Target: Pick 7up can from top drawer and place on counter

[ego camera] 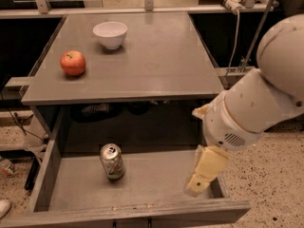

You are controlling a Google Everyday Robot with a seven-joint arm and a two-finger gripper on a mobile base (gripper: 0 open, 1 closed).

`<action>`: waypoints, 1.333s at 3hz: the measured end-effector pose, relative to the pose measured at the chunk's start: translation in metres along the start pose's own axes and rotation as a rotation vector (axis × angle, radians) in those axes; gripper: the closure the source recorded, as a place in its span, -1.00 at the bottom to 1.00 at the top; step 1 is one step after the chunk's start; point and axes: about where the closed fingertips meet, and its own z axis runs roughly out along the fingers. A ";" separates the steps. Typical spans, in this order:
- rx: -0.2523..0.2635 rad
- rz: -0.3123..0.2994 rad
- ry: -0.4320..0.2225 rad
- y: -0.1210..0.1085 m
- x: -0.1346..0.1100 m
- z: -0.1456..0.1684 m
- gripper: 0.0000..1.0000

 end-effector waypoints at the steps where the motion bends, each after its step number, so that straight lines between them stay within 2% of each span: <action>1: 0.005 -0.001 -0.002 -0.001 -0.001 0.000 -1.00; 2: 0.005 -0.001 -0.002 -0.001 -0.001 0.000 -1.00; 3: 0.048 0.016 -0.025 -0.001 -0.001 0.017 -1.00; 4: 0.102 0.071 -0.061 -0.008 0.000 0.056 -1.00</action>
Offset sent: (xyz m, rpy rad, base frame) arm -0.0217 -0.0062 -0.0328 0.0394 -0.0028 -0.0314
